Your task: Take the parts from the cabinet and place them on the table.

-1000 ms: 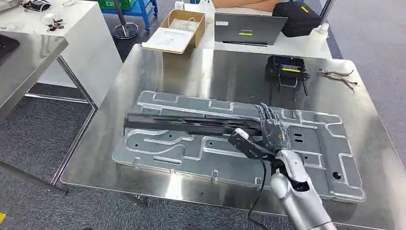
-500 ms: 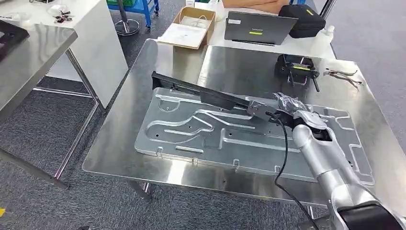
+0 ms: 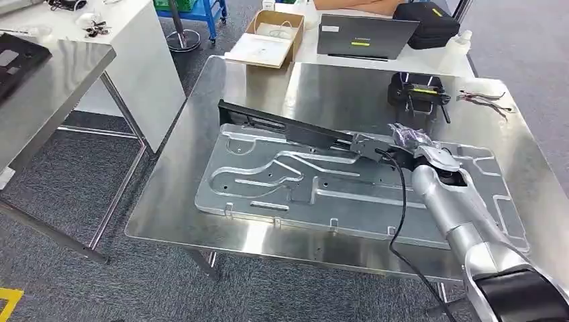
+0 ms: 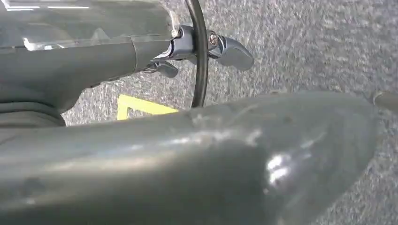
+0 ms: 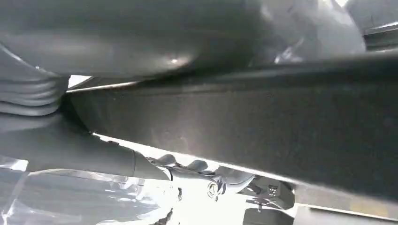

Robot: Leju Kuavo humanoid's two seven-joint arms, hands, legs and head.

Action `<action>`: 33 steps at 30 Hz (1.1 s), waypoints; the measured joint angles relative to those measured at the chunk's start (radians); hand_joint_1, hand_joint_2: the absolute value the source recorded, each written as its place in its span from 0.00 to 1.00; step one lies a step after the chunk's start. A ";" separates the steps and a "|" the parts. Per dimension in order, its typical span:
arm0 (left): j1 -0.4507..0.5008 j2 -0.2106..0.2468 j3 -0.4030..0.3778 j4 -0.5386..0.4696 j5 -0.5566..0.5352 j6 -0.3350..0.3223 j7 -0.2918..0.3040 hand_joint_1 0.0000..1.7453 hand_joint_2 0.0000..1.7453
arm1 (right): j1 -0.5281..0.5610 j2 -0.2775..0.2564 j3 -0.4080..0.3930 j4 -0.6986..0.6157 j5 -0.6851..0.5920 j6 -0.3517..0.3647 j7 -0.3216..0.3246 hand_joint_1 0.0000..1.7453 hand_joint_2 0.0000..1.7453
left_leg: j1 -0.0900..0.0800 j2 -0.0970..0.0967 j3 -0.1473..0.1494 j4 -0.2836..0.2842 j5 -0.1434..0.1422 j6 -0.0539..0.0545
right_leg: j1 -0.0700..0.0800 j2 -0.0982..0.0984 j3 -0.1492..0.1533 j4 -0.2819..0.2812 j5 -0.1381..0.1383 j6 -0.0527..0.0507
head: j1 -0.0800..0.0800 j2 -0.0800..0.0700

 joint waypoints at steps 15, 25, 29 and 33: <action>0.012 0.004 0.020 0.000 0.013 -0.008 -0.041 0.00 0.00 | 0.079 0.020 0.019 -0.018 -0.100 -0.038 -0.177 0.00 0.00 | 0.009 0.005 0.116 -0.261 0.116 0.056 | -0.022 0.004 -0.166 0.351 -0.172 0.076 | 0.001 0.000; 0.021 -0.013 0.026 0.000 -0.002 0.002 -0.078 0.00 0.00 | 0.256 0.059 0.024 -0.299 -0.013 -0.271 -0.194 0.00 0.00 | 0.003 -0.002 0.107 -0.234 0.085 0.014 | -0.019 -0.002 -0.006 0.036 -0.035 0.029 | 0.001 0.000; 0.025 -0.014 0.026 0.000 -0.005 0.002 -0.079 0.00 0.00 | 0.306 0.063 0.024 -0.353 0.072 -0.346 -0.198 0.00 0.00 | 0.004 -0.001 -0.023 0.040 -0.036 0.007 | -0.010 -0.004 -0.004 0.038 -0.041 0.015 | 0.000 0.000; 0.027 -0.015 0.026 0.000 -0.012 0.003 -0.081 0.00 0.00 | 0.371 0.073 0.024 -0.419 0.152 -0.399 -0.203 0.00 0.00 | 0.002 -0.001 0.077 -0.169 0.099 0.021 | -0.004 -0.002 0.007 0.048 -0.056 0.019 | 0.001 0.000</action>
